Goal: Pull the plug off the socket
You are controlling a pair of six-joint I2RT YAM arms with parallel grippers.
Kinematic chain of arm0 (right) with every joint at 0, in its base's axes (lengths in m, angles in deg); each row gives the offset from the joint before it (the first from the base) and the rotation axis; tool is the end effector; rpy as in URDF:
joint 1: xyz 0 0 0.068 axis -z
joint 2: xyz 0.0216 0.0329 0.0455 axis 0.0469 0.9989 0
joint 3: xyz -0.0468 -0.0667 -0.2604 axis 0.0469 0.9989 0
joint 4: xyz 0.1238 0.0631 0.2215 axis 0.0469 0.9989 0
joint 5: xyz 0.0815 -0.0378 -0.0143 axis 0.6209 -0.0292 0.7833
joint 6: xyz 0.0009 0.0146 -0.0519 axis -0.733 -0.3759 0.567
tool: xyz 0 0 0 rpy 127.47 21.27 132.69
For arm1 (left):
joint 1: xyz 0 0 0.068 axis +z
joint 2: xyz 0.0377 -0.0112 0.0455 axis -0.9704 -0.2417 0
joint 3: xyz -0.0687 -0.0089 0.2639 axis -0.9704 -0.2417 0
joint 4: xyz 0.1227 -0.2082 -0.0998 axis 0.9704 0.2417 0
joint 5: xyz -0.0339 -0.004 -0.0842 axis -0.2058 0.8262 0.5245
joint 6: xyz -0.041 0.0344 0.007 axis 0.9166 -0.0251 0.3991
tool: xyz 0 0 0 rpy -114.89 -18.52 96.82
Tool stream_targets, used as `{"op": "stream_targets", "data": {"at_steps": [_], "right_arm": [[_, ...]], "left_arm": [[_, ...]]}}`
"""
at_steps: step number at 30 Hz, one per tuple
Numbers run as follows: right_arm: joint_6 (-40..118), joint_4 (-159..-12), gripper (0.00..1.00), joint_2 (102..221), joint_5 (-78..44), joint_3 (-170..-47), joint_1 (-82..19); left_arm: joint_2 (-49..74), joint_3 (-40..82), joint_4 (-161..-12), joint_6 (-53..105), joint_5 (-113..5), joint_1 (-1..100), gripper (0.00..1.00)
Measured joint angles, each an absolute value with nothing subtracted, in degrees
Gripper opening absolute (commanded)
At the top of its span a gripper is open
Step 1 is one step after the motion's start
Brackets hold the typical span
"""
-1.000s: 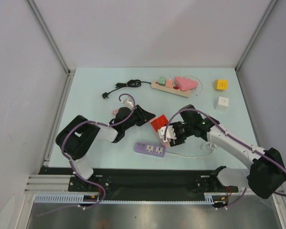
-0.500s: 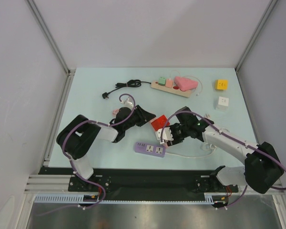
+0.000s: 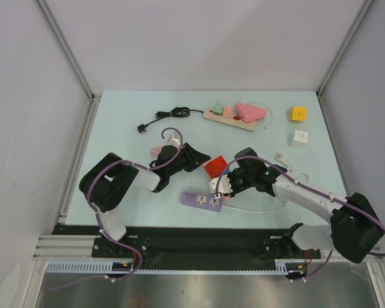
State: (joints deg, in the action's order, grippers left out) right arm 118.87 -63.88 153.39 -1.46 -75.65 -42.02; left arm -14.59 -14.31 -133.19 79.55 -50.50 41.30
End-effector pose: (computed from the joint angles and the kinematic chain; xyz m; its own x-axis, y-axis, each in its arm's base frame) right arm 0.1845 0.1690 0.2104 0.5551 -0.6855 -0.4711 -0.8095 -0.3150 -0.4956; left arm 0.2732 -0.1979 0.1391 -0.7514 -0.5590 -0.3504 0.0810 0.4489 -0.8899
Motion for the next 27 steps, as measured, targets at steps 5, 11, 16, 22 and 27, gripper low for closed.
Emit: {"op": "stream_targets", "data": {"at_steps": [5, 11, 16, 22, 27], "right_arm": [[119.7, -63.2, 0.04, 151.3, -1.5, -74.4, -42.2], [121.1, -61.4, 0.00, 149.1, -1.7, -74.0, -42.3], [121.6, -59.2, 0.00, 148.5, -2.6, -74.9, -42.7], [121.4, -52.2, 0.00, 148.5, -4.5, -80.6, -42.6], [121.5, -48.6, 0.00, 148.4, -4.5, -82.7, -42.6]], "left_arm": [[-15.9, -14.3, -133.6, 82.3, -49.3, 41.3, 0.00], [-16.6, -14.3, -134.0, 84.2, -47.9, 41.3, 0.00], [-16.6, -12.2, -131.0, 82.8, -46.3, 41.3, 0.00], [-16.6, -7.1, -124.3, 76.0, -46.0, 41.2, 0.00], [-16.7, -5.5, -120.5, 74.6, -46.7, 41.6, 0.00]]}}
